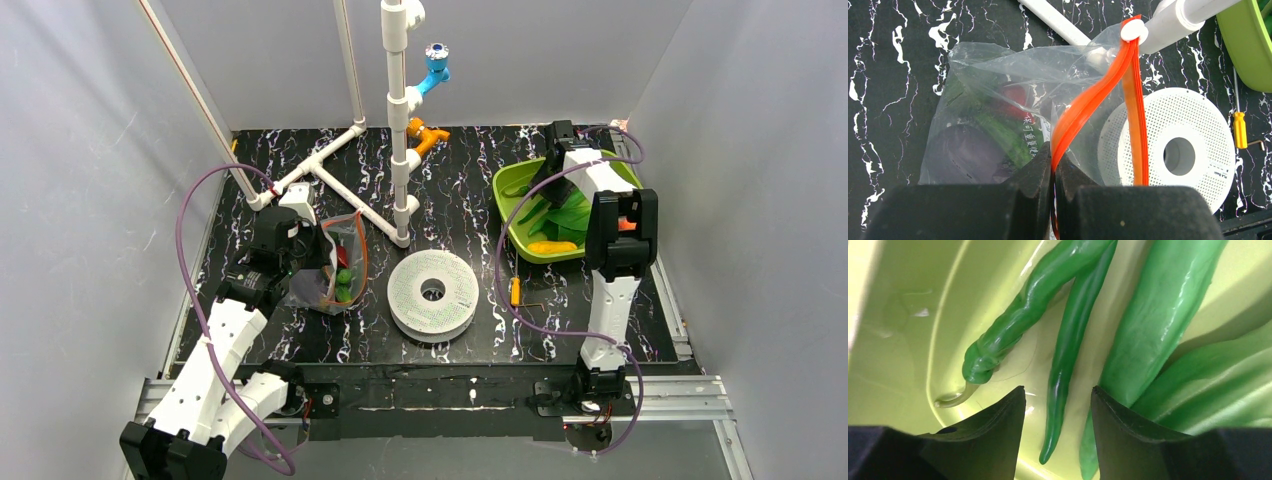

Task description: Place the food in the zip-top bag and seal the zipper

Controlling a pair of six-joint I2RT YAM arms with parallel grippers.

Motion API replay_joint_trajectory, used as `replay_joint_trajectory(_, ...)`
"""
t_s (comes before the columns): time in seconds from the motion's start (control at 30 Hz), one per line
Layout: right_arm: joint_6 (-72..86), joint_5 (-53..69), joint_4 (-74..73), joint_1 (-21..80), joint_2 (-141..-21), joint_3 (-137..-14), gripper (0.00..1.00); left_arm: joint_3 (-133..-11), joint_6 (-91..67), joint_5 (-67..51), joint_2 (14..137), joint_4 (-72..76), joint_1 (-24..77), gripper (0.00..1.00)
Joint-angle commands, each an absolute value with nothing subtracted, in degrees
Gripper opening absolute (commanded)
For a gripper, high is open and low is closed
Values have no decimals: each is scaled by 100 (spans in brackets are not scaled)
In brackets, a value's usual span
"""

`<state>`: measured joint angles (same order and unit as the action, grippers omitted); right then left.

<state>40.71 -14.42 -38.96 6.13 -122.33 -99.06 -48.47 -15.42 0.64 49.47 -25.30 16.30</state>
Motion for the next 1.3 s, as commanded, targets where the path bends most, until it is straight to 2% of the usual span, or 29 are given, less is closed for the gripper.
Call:
replay_joint_trajectory(0.0, 4467, -1249, -4277, 589, -12433, -10243, 58, -4945, -1503, 143, 4982, -2520, 1640, 0)
replay_joint_trajectory(0.43, 4461, -1175, -4503, 582, -12936, -10653, 57, -4962, -1494, 175, 4984, -2531, 1643, 0)
replay_joint_trajectory(1.03, 4461, -990, -3211, 445, -10992, -8962, 57, -4949, -1495, 207, 4946, -2548, 1650, 0)
replay_joint_trajectory(1.07, 3223, -1023, -3071, 448, -10901, -8818, 57, -4948, -1500, 206, 4941, -2549, 1650, 0)
replay_joint_trajectory(1.27, 1896, -780, -2121, 464, -10445, -7961, 57, -4948, -1542, 89, 4942, -2515, 1644, 0)
